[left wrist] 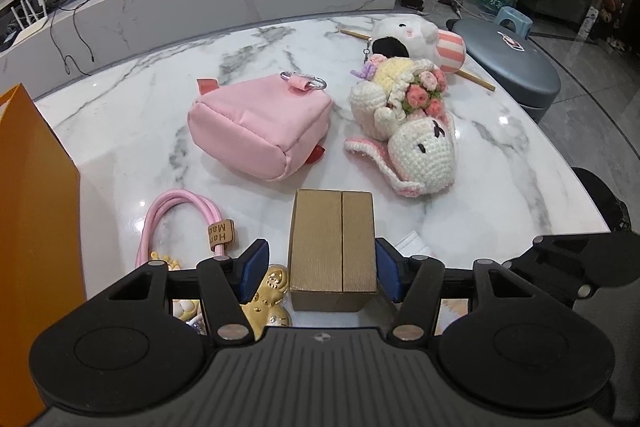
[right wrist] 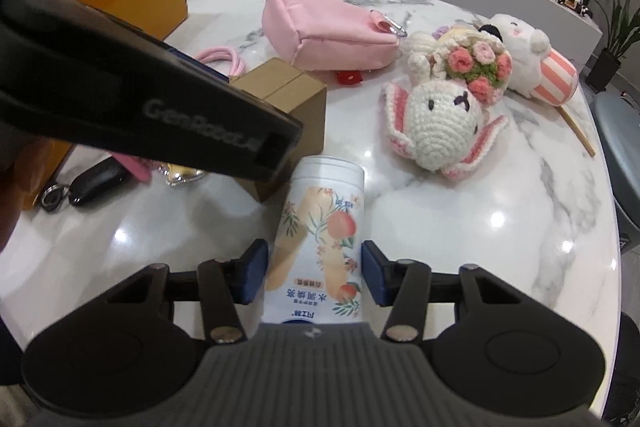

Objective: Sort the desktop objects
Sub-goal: 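Grasp brown cardboard box with left tool while right tool grasps white peach-print can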

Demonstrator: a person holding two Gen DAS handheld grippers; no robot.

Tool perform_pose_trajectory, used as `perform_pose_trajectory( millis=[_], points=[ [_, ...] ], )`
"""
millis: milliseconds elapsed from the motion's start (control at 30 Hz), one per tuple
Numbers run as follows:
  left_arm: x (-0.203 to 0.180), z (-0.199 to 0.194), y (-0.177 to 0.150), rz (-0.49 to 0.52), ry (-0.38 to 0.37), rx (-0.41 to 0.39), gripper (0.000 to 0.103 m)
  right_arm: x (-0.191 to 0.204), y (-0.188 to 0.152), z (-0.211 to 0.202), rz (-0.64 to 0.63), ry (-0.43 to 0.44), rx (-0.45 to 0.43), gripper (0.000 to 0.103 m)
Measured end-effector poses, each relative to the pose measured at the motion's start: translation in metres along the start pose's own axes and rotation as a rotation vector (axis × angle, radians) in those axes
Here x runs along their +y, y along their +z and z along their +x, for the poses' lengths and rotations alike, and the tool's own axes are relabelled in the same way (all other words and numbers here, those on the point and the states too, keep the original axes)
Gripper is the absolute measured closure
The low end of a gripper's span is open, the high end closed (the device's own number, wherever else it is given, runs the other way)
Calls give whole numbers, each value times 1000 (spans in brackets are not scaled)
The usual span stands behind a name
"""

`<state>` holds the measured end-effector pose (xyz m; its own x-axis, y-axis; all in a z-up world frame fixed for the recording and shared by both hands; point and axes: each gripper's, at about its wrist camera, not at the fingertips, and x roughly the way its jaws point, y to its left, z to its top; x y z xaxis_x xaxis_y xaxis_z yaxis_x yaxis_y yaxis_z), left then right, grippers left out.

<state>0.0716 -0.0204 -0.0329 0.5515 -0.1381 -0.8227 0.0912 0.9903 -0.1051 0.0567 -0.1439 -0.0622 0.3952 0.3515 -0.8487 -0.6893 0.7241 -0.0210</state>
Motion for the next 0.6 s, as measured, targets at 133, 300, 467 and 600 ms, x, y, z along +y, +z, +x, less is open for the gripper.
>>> perform_pose_trajectory(
  millis=[133,300,467,600],
  points=[
    [1,-2,-3,24,-25,8,48,-7,-4,-4,3,-5,12,50],
    [-2,-4,-5,49,-21,14,50,-25,-5,-7,6,-32,31,50],
    [-5,-5,-6,66,-18,21,50,-44,-4,-4,25,-45,41,50],
    [-7,2,-7,80,0,35,48,-45,-5,-2,28,-41,38,49]
  ],
)
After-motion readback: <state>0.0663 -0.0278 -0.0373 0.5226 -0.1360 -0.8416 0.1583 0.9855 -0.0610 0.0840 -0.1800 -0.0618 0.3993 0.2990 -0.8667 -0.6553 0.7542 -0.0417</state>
